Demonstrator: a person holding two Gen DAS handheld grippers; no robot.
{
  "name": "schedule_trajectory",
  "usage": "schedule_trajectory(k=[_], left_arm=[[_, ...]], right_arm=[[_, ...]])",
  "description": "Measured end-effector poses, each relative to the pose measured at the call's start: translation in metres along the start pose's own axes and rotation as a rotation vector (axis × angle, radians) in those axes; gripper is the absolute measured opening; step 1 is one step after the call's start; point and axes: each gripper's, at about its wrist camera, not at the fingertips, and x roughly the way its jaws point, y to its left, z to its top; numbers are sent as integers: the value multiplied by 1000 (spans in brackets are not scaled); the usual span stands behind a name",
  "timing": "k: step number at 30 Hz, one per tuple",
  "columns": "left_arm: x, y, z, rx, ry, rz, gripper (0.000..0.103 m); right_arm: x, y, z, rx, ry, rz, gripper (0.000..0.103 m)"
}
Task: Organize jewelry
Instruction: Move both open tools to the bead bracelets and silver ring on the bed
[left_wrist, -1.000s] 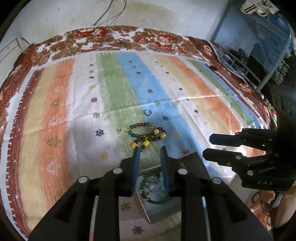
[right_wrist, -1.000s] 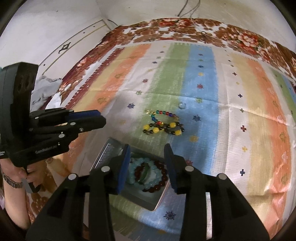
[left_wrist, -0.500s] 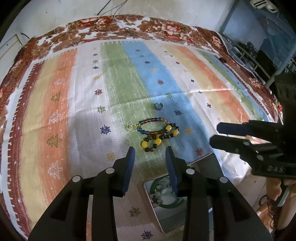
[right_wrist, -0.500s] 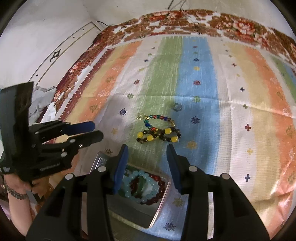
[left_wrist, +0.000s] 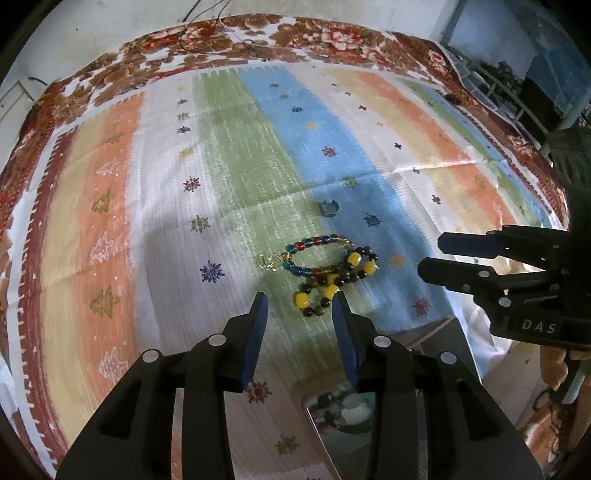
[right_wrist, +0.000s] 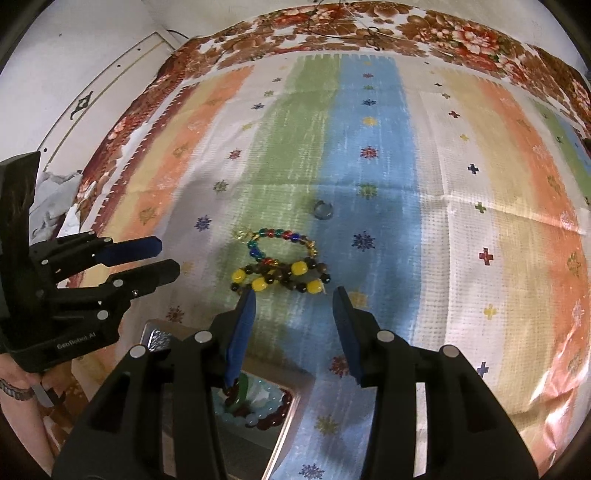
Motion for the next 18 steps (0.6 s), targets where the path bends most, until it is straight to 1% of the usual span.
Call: schedule_trajectory(k=[6, 12, 18], left_arm=[[7, 2, 4, 9, 17, 12, 36], [11, 4, 9, 15, 19, 16, 38], [25, 10, 14, 24, 53, 52, 38]], right_arm=[[5, 5, 10, -22, -13, -7, 45], [21, 4, 18, -28, 10, -34, 45], [34, -1, 27, -11, 27, -48, 45]])
